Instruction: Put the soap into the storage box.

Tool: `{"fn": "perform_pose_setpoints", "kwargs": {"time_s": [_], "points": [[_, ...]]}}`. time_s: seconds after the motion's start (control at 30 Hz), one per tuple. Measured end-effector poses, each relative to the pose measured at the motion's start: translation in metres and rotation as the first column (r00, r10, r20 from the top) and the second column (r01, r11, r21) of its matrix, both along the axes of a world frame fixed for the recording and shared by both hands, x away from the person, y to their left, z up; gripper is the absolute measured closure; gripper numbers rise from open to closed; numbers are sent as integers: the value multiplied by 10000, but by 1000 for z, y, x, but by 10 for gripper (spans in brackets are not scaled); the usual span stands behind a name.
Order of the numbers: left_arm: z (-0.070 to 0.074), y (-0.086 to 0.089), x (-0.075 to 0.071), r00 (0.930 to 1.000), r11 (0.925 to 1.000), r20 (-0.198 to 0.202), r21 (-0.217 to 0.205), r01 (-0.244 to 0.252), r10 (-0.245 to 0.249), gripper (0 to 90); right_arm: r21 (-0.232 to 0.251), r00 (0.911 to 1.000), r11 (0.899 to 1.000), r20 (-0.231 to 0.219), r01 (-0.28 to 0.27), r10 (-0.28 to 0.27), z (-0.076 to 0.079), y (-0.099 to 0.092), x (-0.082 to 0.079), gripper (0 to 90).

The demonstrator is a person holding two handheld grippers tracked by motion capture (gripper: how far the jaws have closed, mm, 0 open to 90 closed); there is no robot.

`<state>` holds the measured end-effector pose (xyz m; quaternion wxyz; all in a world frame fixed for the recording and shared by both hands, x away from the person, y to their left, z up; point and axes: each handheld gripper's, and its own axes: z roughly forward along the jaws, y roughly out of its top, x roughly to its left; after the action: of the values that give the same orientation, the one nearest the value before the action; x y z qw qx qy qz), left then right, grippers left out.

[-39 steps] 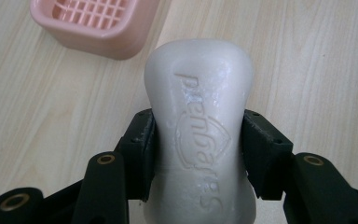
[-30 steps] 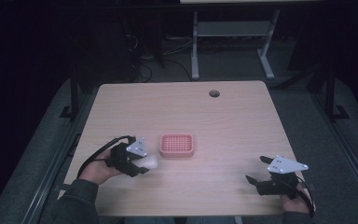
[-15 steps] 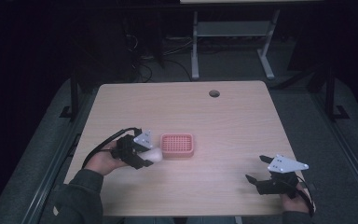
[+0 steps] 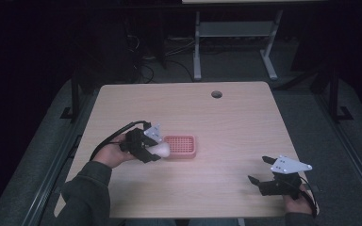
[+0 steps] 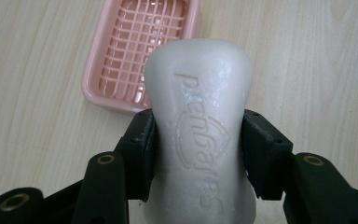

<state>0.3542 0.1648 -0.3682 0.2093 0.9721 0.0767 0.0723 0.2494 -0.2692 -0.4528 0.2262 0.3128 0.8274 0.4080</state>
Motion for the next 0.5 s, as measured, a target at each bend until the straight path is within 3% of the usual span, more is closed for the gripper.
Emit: {"fn": "perform_pose_setpoints", "kwargs": {"time_s": [0.5], "points": [[0,-18,18,9999,9999,-97,38,101,-101,495,5,10000,10000,45,15,-15,0,-1,0,136]]}}
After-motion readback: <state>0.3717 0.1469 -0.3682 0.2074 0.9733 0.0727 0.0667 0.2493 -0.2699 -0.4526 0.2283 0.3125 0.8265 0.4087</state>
